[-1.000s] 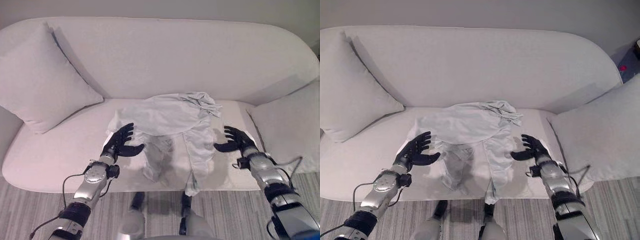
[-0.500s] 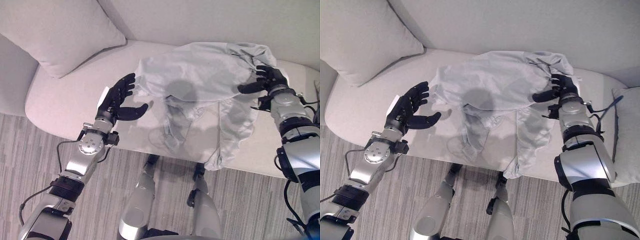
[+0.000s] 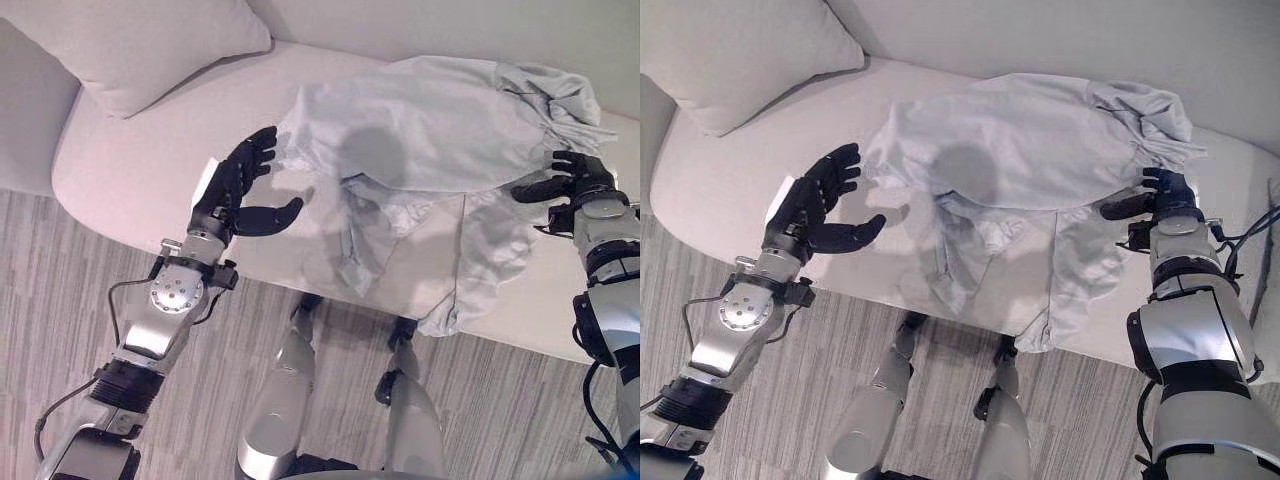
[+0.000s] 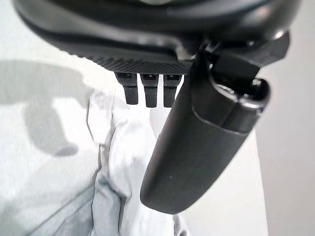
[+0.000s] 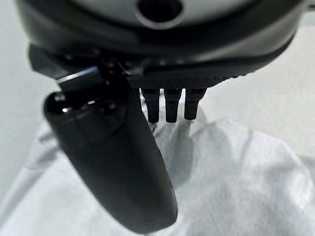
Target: Hang the clothes on the sofa on the clothes rack.
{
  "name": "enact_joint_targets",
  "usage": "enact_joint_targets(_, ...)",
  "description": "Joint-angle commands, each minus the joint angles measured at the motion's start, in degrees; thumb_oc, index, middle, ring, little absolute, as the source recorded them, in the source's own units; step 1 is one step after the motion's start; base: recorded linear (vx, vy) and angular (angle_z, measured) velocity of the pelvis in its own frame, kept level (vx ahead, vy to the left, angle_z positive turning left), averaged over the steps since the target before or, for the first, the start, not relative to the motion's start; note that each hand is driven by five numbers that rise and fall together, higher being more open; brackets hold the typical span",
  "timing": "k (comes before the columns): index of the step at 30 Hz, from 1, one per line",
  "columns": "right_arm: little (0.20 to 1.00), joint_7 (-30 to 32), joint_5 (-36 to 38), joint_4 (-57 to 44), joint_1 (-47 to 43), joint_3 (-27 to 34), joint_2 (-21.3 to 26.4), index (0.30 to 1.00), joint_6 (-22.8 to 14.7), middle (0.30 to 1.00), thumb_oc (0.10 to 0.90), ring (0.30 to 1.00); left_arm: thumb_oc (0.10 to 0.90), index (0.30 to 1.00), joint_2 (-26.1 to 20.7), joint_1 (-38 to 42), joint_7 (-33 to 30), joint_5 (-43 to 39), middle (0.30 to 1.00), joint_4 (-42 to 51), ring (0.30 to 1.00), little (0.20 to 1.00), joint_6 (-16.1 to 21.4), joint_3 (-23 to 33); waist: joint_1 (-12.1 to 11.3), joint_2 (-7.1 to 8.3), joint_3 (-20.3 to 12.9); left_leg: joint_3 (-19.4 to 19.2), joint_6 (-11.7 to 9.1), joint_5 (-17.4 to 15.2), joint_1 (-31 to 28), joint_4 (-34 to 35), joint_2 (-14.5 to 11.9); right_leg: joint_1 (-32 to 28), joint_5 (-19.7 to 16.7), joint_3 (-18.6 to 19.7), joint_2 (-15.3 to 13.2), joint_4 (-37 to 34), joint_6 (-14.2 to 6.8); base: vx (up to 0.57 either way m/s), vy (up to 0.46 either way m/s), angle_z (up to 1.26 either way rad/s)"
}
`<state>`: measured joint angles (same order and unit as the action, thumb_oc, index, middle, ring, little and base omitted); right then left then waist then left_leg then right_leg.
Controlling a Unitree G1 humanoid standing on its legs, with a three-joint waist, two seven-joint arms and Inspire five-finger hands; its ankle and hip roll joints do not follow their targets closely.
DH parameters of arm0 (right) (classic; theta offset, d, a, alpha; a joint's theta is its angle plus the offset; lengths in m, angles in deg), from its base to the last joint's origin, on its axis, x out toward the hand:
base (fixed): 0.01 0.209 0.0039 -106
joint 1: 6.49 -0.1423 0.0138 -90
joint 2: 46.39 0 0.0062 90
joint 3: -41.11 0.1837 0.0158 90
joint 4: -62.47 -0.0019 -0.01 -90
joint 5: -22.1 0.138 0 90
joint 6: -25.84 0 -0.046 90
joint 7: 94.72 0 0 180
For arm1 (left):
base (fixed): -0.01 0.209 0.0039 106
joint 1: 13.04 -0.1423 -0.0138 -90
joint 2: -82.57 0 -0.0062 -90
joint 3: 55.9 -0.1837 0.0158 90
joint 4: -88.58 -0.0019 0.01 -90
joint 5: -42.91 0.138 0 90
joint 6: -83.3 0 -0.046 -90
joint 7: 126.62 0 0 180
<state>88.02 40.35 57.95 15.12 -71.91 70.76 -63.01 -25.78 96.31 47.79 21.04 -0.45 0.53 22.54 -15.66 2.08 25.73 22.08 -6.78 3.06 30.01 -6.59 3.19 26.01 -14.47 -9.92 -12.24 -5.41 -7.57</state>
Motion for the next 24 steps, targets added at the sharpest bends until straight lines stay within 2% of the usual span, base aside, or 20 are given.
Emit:
enact_joint_targets(1, 0.9, 2.0, -3.4, 0.1, -6.1, -6.3, 8.9, 0.9, -1.1, 0.9, 0.8, 0.9, 0.8, 0.9, -1.7, 0.7, -1.0, 2.5, 0.9, 11.9, 0.9, 0.9, 5.8, 4.4, -1.7, -2.71, -0.2, 0.5, 4.4, 3.2, -6.7, 11.6, 1.7, -3.9, 0.6, 1.7, -1.4, 0.4, -3.8, 0.02, 0.016, 0.12)
enact_joint_targets(5, 0.9, 2.2, -5.2, 2.2, -6.9, -7.2, 9.7, 0.9, -0.2, 0.9, 0.8, 0.9, 0.8, 0.9, -1.9, 1.4, -1.3, 2.9, 0.9, 13.4, 0.9, 0.9, 5.7, 4.4, -2.5, -2.93, 0.3, 1.4, 4.2, 3.1, -5.5, 11.6, 1.9, -3.3, 1.1, 0.9, -1.3, 0.4, -4.0, 0.01, 0.001, 0.11)
enact_joint_targets(6, 0.573, 1.7, -7.1, 3.2, -6.6, -8.1, 10.5, 0.573, 0.3, 0.573, 0.582, 0.573, 0.8, 0.9, -2.1, 1.9, -1.3, 3.3, 0.9, 14.7, 0.9, 0.9, 5.7, 4.6, -3.2, -3.13, 0.7, 2.0, 4.1, 3.4, -4.5, 11.6, 2.3, -2.7, 1.1, 0.3, -1.5, 0.4, -4.3, 0.0, 0.012, 0.23)
enact_joint_targets(7, 0.3, 1.5, -7.3, 3.3, -6.5, -8.2, 10.7, 0.3, 0.3, 0.3, 0.4, 0.3, 0.8, 0.9, -2.2, 2.1, -1.2, 3.3, 0.9, 15.2, 0.9, 0.9, 5.8, 4.7, -3.3, -3.1, 0.9, 2.2, 4.1, 3.8, -4.1, 11.6, 2.5, -2.5, 0.9, 0.2, -1.6, 0.4, -4.3, 0.0, 0.003, 0.2)
enact_joint_targets(12, 0.3, 1.0, -7.4, 3.9, -4.0, -7.5, 10.9, 0.3, 0.6, 0.3, 0.4, 0.3, 0.8, 0.9, -2.6, 2.5, -1.1, 2.9, 0.9, 16.6, 0.9, 0.9, 6.1, 5.6, -3.9, -3.48, 1.4, 2.9, 4.2, 3.5, -3.9, 11.6, 2.8, -2.7, 1.5, -0.2, -1.7, 0.4, -4.4, 0.01, 0.0, 0.07)
enact_joint_targets(15, 0.3, 1.1, -6.5, 2.7, -2.7, -6.6, 10.7, 0.3, 0.1, 0.3, 0.4, 0.3, 0.8, 0.9, -3.5, 2.0, -1.4, 3.3, 0.9, 16.7, 0.9, 0.9, 6.4, 7.0, -3.7, -3.18, 1.5, 2.6, 4.2, 3.8, -3.8, 11.6, 2.9, -2.5, 1.1, 0.0, -1.8, 0.4, -4.3, 0.0, 0.017, 0.06)
enact_joint_targets(18, 0.3, 2.5, -4.4, -3.0, 1.1, -4.6, 9.8, 0.3, -1.2, 0.3, 0.4, 0.3, 0.8, 0.9, -5.7, 0.5, -2.4, 4.1, 0.9, 16.3, 0.9, 0.9, 6.7, 10.1, -2.7, -2.3, 1.3, 1.7, 4.3, 3.4, -4.3, 11.6, 2.5, -2.5, 1.1, 0.7, -1.5, 0.4, -4.1, 0.0, -0.001, -0.02)
enact_joint_targets(19, 0.3, 4.2, -2.7, -10.6, 6.0, -2.1, 8.0, 0.3, -2.5, 0.3, 0.4, 0.3, 0.8, 0.9, -8.0, -0.2, -3.9, 5.4, 0.9, 15.5, 0.9, 0.9, 6.8, 13.1, -0.8, -1.62, 1.3, 0.7, 4.3, 2.9, -5.4, 11.6, 1.7, -2.8, 1.1, 1.6, -1.0, 0.4, -3.9, 0.0, -0.01, -0.1)
enact_joint_targets(20, 0.3, 4.4, -2.7, -11.1, 6.6, -1.7, 7.8, 0.3, -2.4, 0.3, 0.4, 0.3, 0.8, 0.9, -8.2, -0.4, -3.9, 5.4, 0.9, 15.5, 0.9, 0.9, 6.8, 13.1, -0.9, -1.43, 1.3, 0.7, 4.3, 2.9, -5.5, 11.6, 1.7, -2.8, 1.1, 1.7, -0.9, 0.4, -3.9, -0.01, -0.022, -0.28)
enact_joint_targets(21, 0.3, 7.1, -3.8, -26.8, 17.3, 4.8, 6.9, 0.3, -3.2, 0.3, 0.4, 0.3, 0.8, 0.9, -10.8, -1.2, -5.7, 7.9, 0.9, 14.2, 0.9, 0.9, 6.7, 16.7, 1.6, -0.71, 1.2, -0.7, 4.3, 2.1, -7.1, 11.6, 0.9, -3.3, 1.2, 2.7, -0.5, 0.4, -3.8, -0.01, -0.04, -0.3)
enact_joint_targets(22, 0.3, 8.5, -5.3, -35.9, 25.3, 10.0, 5.9, 0.3, -3.9, 0.3, 0.4, 0.3, 0.8, 0.9, -11.9, -0.1, -6.5, 9.4, 0.9, 12.8, 0.9, 0.9, 6.6, 17.2, 3.1, -0.51, 1.0, -1.3, 4.4, 1.8, -8.0, 11.6, 0.6, -3.7, 1.1, 3.3, -0.3, 0.4, -3.6, -0.01, -0.054, -0.26)
enact_joint_targets(23, 0.3, 8.5, -6.5, -40.0, 29.8, 12.5, 5.1, 0.3, -3.9, 0.3, 0.4, 0.3, 0.8, 0.9, -12.5, 0.5, -6.8, 10.3, 0.9, 12.0, 0.9, 0.9, 6.4, 17.2, 4.0, -0.45, 0.8, -1.5, 4.5, 1.7, -8.4, 11.6, 0.6, -3.9, 1.1, 3.5, -0.3, 0.4, -3.6, 0.02, -0.099, -0.2)
enact_joint_targets(24, 0.3, 8.2, -7.7, -48.3, 38.8, 18.1, 2.9, 0.3, -4.5, 0.3, 0.4, 0.3, 0.8, 0.9, -14.5, 2.9, -7.1, 13.1, 0.9, 9.8, 0.9, 0.9, 5.5, 16.5, 6.0, -0.53, 0.6, -2.2, 4.7, 0.8, -10.0, 11.6, 0.2, -4.7, 1.6, 4.1, 0.3, 0.4, -3.4, 0.02, -0.101, -0.27)
